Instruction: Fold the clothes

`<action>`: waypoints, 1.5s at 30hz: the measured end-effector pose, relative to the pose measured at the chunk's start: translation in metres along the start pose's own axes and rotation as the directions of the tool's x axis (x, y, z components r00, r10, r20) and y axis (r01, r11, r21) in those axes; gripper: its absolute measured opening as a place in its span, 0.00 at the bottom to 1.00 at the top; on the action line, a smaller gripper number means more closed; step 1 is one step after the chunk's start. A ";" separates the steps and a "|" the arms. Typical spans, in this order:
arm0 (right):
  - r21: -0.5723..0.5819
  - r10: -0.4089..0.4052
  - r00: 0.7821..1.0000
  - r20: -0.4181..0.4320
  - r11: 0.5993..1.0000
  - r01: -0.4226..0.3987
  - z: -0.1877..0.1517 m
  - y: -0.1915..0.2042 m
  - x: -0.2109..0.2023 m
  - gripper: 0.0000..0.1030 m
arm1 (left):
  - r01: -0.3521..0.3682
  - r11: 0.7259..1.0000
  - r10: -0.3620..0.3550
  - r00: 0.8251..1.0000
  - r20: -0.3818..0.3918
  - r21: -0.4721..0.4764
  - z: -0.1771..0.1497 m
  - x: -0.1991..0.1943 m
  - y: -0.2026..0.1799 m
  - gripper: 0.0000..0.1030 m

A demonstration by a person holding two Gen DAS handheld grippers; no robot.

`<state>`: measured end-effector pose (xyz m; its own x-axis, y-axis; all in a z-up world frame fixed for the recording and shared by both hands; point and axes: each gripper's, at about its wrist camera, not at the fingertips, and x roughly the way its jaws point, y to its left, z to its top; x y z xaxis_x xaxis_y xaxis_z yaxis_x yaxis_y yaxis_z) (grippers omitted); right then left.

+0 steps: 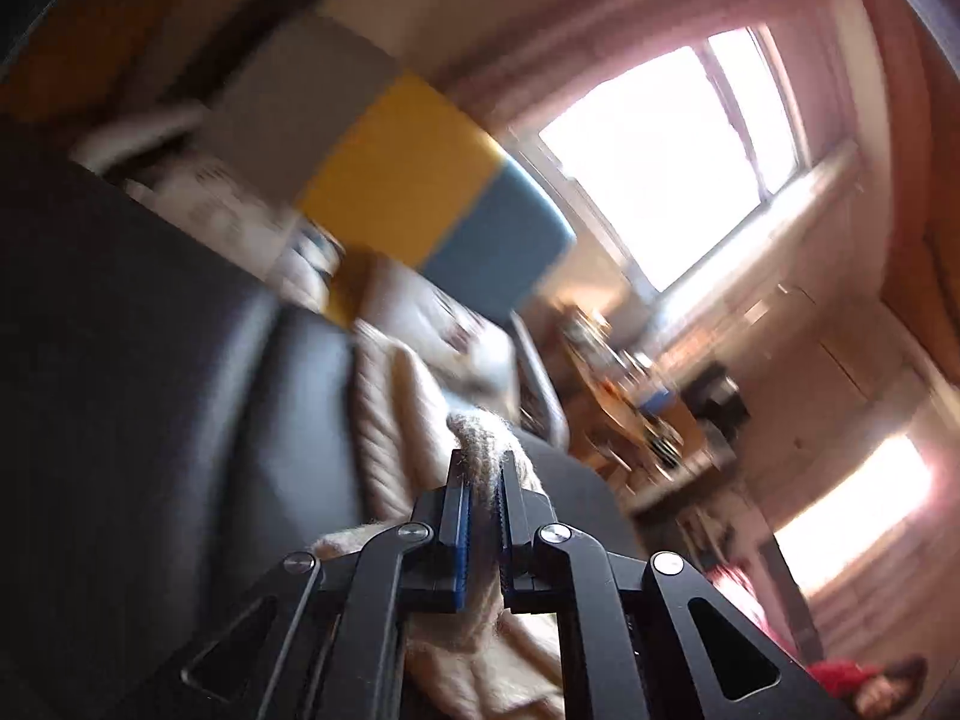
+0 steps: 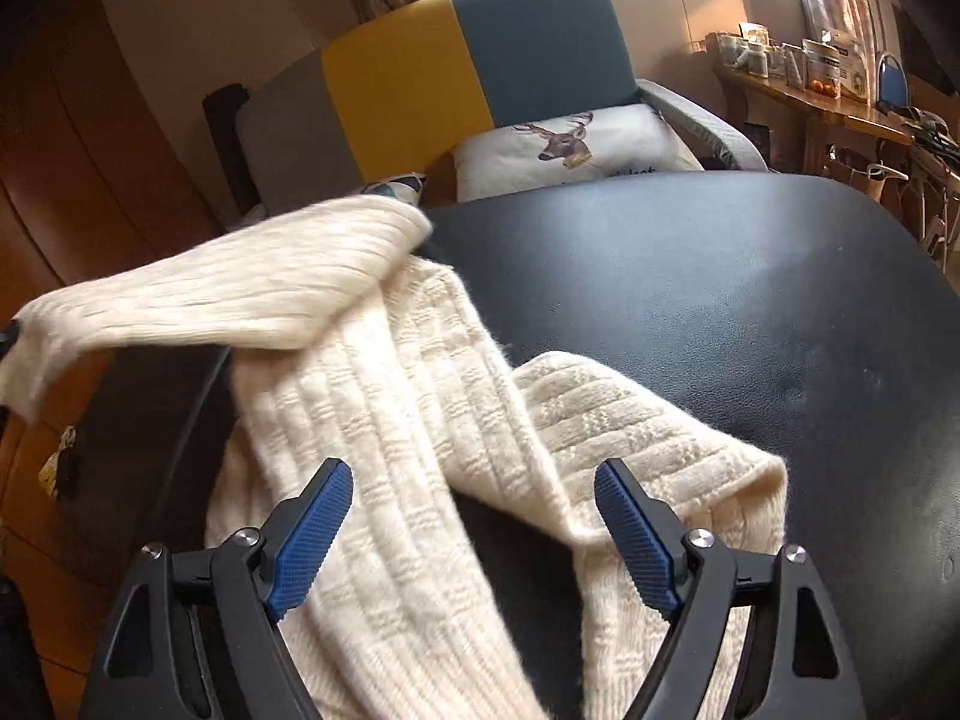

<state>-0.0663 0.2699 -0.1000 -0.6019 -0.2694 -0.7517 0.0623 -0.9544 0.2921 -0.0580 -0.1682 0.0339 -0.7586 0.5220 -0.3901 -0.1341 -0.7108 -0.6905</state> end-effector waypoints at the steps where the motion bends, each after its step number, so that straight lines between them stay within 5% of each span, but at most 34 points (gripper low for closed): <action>1: 0.021 -0.005 1.000 -0.027 1.000 0.006 0.001 -0.002 0.012 0.82 | -0.054 0.999 0.054 0.998 0.019 -0.004 0.004 -0.012 0.012 0.07; 4: 0.093 -0.003 0.993 -0.118 0.996 0.014 -0.002 -0.010 0.050 0.84 | -0.217 0.976 0.217 0.976 0.016 -0.034 0.005 -0.035 0.053 0.07; 6: 0.072 -0.029 0.995 -0.094 0.997 0.036 -0.005 -0.008 0.056 0.88 | -0.296 0.953 0.293 0.955 -0.044 -0.066 -0.002 -0.033 0.080 0.07; 10: 0.026 -0.050 0.995 -0.082 0.998 0.052 -0.009 -0.003 0.058 0.94 | -0.490 0.866 0.470 0.866 -0.172 -0.101 -0.030 -0.024 0.129 0.08; 12: 0.007 -0.056 0.995 -0.083 0.998 0.057 -0.011 -0.001 0.059 0.94 | -0.533 0.828 0.500 0.842 -0.201 -0.172 -0.033 -0.037 0.149 0.09; 14: 0.014 -0.039 0.994 -0.102 0.999 0.041 -0.008 -0.003 0.060 0.94 | -0.491 0.831 0.466 0.871 -0.157 -0.260 -0.034 -0.054 0.153 0.10; 18: 0.123 0.075 0.988 -0.138 0.991 -0.058 0.003 -0.018 0.052 0.94 | -0.252 0.939 0.230 0.966 -0.120 -0.233 -0.042 -0.050 0.110 0.28; 20: 0.220 0.163 0.982 -0.095 0.966 -0.139 0.008 -0.030 0.039 0.94 | -0.140 0.974 0.102 0.973 -0.208 -0.178 -0.055 -0.021 0.077 0.28; 22: 0.221 0.139 0.988 -0.061 0.967 -0.122 0.011 -0.037 0.030 0.94 | -0.022 0.984 -0.036 0.947 -0.320 -0.175 -0.076 0.020 0.046 0.28; 26: 0.202 0.069 0.997 -0.025 0.977 -0.063 0.015 -0.048 0.019 0.94 | 0.091 0.972 -0.191 0.843 -0.503 -0.216 -0.118 0.107 -0.006 0.28; 30: 0.180 0.021 0.994 -0.111 0.984 -0.001 0.006 -0.058 0.041 0.94 | 0.043 0.963 -0.198 0.785 -0.587 -0.267 -0.152 0.157 -0.030 0.28; 33: 0.129 0.011 0.997 -0.075 0.992 -0.001 -0.001 -0.055 0.043 0.95 | -0.015 0.951 -0.192 0.752 -0.630 -0.308 -0.169 0.180 -0.032 0.28; 38: 0.020 -0.022 0.998 -0.050 1.000 0.023 -0.012 -0.046 0.043 0.97 | -0.101 0.945 -0.133 0.752 -0.646 -0.312 -0.179 0.193 -0.027 0.28; 42: 0.015 -0.012 0.999 -0.036 1.000 0.012 -0.013 -0.046 0.043 1.00 | -0.113 0.948 -0.107 0.769 -0.630 -0.299 -0.179 0.203 -0.035 0.28; 43: 0.016 -0.007 0.999 -0.033 1.000 0.008 -0.014 -0.047 0.042 1.00 | -0.116 0.950 -0.094 0.776 -0.624 -0.288 -0.176 0.206 -0.037 0.12; 45: 0.025 0.011 1.000 -0.019 1.000 -0.011 -0.015 -0.051 0.040 1.00 | -0.094 0.952 -0.103 0.799 -0.593 -0.292 -0.165 0.207 -0.041 0.05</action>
<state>-0.0813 0.3058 -0.1537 -0.5857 -0.2826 -0.7597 0.0489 -0.9479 0.3149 -0.1044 0.0468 -0.1189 -0.2141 0.7696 -0.6015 0.1304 -0.5878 -0.7984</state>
